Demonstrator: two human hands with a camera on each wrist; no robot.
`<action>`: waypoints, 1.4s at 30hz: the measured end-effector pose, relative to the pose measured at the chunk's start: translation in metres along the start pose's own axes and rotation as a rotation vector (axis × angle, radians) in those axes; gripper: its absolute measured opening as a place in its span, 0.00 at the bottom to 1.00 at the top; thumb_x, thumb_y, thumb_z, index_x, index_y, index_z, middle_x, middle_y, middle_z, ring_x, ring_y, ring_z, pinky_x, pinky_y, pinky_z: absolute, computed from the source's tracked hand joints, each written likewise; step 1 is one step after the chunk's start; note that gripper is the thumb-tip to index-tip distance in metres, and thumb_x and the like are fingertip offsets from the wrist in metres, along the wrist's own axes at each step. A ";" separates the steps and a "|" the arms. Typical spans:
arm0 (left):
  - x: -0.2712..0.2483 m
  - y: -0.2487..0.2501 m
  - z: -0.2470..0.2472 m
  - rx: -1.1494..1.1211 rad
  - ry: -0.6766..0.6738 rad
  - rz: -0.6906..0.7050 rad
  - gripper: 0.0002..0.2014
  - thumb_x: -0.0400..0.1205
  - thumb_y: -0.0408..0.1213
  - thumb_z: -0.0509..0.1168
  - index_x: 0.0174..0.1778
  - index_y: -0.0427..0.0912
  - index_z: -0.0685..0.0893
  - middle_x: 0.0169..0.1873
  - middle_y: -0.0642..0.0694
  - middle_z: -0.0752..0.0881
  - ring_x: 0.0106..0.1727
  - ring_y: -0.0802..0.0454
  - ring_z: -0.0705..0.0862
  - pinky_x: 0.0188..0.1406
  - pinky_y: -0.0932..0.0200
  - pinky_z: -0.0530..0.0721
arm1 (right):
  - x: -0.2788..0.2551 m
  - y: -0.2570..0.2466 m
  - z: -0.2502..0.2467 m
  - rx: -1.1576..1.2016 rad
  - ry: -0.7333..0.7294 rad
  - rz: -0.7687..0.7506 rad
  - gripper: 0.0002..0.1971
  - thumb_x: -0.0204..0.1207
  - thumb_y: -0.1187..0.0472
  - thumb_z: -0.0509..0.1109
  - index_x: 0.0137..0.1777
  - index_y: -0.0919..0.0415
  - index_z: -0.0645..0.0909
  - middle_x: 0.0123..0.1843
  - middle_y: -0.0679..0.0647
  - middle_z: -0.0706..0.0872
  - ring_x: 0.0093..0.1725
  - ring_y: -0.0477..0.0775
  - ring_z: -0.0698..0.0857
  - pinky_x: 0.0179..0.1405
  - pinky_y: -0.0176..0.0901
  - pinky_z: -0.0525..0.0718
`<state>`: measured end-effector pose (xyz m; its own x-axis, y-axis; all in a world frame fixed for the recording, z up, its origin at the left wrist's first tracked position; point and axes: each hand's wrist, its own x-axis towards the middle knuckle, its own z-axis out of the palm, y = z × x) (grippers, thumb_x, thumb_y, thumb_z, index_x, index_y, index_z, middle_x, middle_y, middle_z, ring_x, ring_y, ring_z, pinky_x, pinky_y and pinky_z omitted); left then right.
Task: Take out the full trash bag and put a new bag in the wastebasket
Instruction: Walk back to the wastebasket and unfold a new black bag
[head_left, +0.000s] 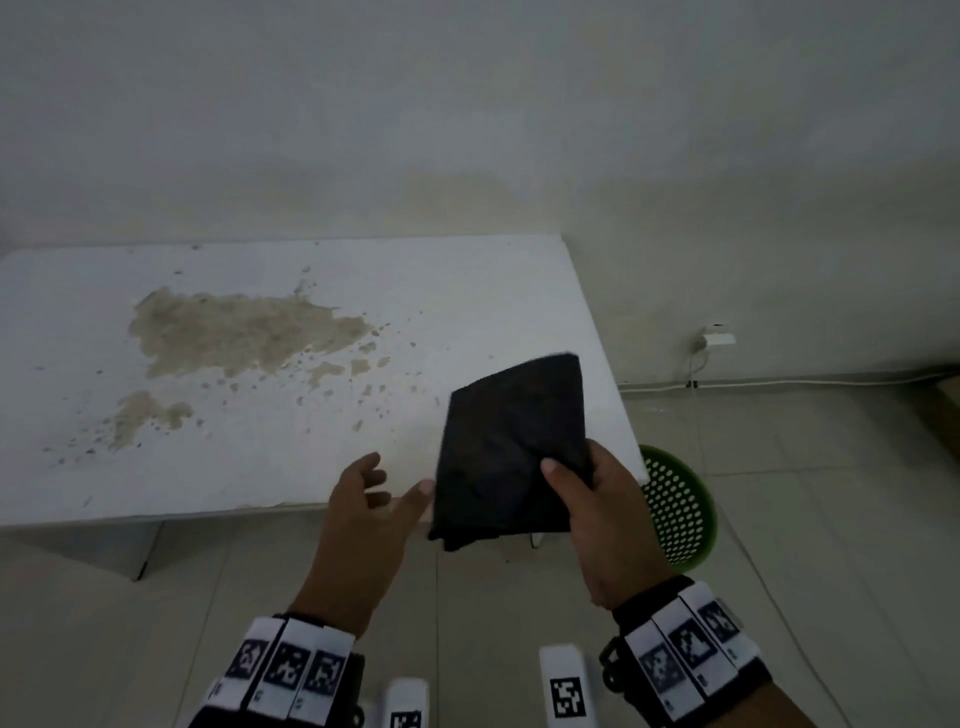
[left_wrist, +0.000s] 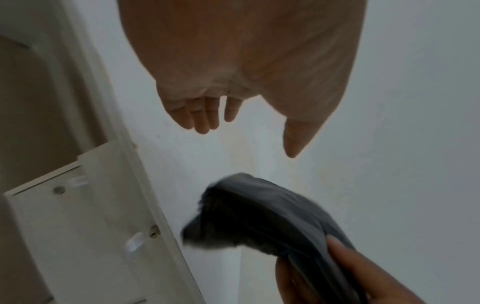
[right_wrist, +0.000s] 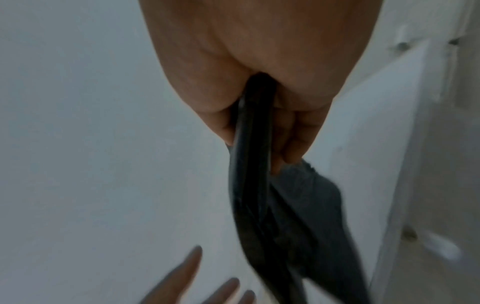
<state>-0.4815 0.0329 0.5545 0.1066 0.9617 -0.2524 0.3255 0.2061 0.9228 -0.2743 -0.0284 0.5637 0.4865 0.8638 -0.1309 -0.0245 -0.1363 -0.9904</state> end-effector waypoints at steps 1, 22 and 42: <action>-0.006 0.006 0.003 0.027 -0.016 0.059 0.36 0.75 0.56 0.74 0.78 0.52 0.70 0.68 0.51 0.78 0.64 0.54 0.80 0.61 0.50 0.83 | -0.004 -0.006 -0.006 -0.076 0.005 -0.054 0.04 0.82 0.60 0.70 0.53 0.54 0.86 0.48 0.48 0.92 0.51 0.48 0.90 0.50 0.47 0.91; -0.047 0.061 0.045 -0.467 -0.311 0.203 0.11 0.86 0.34 0.67 0.64 0.43 0.86 0.61 0.43 0.90 0.64 0.41 0.88 0.64 0.34 0.84 | -0.068 -0.026 -0.028 0.385 0.064 0.142 0.15 0.83 0.54 0.68 0.65 0.58 0.84 0.61 0.57 0.90 0.61 0.57 0.89 0.63 0.56 0.85; -0.090 0.098 0.151 -0.104 -0.512 0.351 0.08 0.86 0.40 0.67 0.48 0.43 0.91 0.41 0.44 0.93 0.46 0.43 0.91 0.51 0.37 0.89 | -0.087 -0.040 -0.128 -0.099 0.267 -0.179 0.07 0.81 0.63 0.70 0.45 0.54 0.89 0.41 0.48 0.92 0.42 0.47 0.91 0.41 0.39 0.89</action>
<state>-0.3173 -0.0609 0.6238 0.6356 0.7719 -0.0127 0.0985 -0.0648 0.9930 -0.2041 -0.1598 0.6200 0.6871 0.7227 0.0743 0.1606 -0.0513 -0.9857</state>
